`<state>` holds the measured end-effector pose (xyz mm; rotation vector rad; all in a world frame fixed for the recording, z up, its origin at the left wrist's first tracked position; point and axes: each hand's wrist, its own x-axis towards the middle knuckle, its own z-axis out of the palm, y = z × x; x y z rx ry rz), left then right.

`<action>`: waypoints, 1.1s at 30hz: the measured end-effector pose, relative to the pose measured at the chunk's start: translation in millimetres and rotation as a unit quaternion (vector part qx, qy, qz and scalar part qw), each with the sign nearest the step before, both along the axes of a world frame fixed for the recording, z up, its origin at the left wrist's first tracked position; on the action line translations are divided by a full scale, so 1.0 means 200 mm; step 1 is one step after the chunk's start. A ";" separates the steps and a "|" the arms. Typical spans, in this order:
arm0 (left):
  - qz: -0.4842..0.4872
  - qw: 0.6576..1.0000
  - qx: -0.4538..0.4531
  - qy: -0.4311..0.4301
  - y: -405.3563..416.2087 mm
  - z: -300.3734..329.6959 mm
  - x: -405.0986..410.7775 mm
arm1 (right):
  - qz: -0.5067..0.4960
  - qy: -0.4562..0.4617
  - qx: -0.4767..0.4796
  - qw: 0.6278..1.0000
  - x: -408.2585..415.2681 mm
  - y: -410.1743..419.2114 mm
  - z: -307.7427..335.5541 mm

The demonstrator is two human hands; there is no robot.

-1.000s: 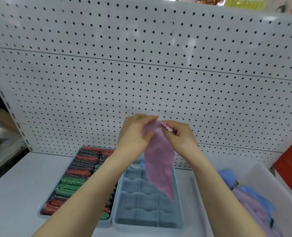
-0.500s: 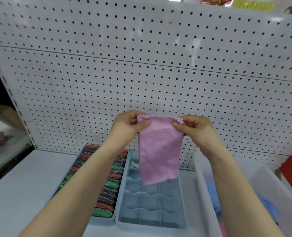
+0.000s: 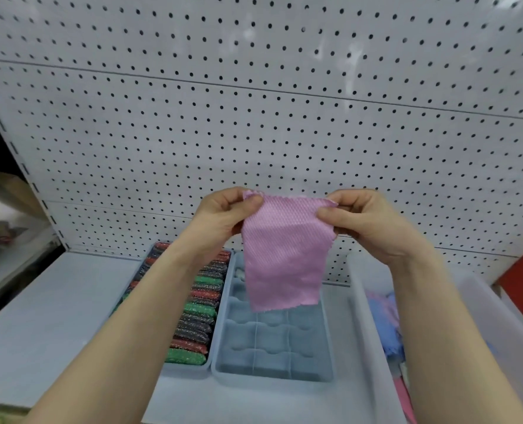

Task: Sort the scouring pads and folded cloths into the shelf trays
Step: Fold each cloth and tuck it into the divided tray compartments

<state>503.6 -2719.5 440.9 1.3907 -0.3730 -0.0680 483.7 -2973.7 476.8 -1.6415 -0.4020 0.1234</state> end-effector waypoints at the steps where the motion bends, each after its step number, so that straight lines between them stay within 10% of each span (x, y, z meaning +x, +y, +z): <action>1: 0.019 1.000 0.017 0.008 0.00 0.00 0.01 | -0.008 0.007 0.008 1.000 0.01 0.01 0.00; 8: 0.201 0.974 0.103 -0.011 -0.14 -0.06 0.02 | -0.281 -0.050 -0.169 0.943 0.08 0.16 -0.09; 28: 0.274 0.932 0.214 -0.104 -0.18 0.02 -0.07 | -0.288 -0.110 -0.094 0.947 -0.08 0.26 -0.02; 33: 0.235 0.963 0.119 -0.059 -0.11 0.02 -0.05 | -0.280 -0.074 -0.122 0.949 -0.04 0.16 -0.02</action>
